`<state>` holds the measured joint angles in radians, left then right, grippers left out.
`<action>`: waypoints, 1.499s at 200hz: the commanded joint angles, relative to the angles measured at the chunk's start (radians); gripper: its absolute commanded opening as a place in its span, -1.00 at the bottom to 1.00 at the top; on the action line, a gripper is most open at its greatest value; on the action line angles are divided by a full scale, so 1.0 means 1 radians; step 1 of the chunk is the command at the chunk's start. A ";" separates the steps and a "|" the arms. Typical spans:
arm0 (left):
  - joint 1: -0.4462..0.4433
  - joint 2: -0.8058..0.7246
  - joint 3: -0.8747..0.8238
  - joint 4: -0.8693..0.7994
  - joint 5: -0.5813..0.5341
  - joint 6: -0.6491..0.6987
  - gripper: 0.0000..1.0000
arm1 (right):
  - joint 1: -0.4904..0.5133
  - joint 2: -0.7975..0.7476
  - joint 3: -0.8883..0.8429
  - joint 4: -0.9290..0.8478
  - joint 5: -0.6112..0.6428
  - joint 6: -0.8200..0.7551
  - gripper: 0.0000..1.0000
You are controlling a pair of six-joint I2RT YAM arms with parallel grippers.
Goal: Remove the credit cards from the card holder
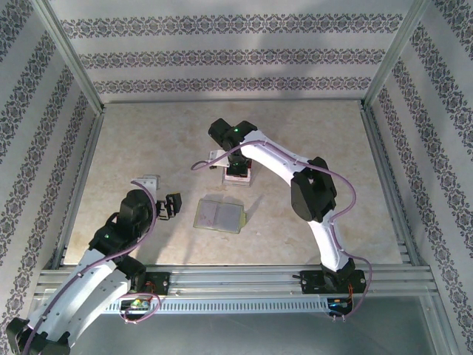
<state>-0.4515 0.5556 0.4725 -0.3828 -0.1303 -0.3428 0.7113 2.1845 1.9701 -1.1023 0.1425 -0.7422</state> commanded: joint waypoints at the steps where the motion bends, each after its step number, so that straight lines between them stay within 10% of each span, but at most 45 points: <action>1: -0.002 0.000 -0.006 0.007 -0.015 -0.015 0.64 | 0.002 0.022 0.031 0.018 0.012 -0.020 -1.00; 101: -0.001 0.024 0.005 0.004 -0.017 -0.012 0.65 | -0.028 0.053 0.035 0.039 0.000 -0.007 -1.00; 209: 0.000 0.076 0.044 -0.013 0.011 -0.046 0.66 | -0.034 -0.027 0.032 0.033 -0.031 0.041 -0.55; 300: 0.000 0.317 0.057 0.018 0.389 -0.294 0.29 | -0.134 -0.557 -0.397 0.247 -0.148 0.613 0.17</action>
<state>-0.4515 0.8055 0.5159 -0.3927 0.0731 -0.5331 0.6212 1.7737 1.7443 -0.9607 0.0593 -0.3744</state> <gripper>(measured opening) 0.680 0.540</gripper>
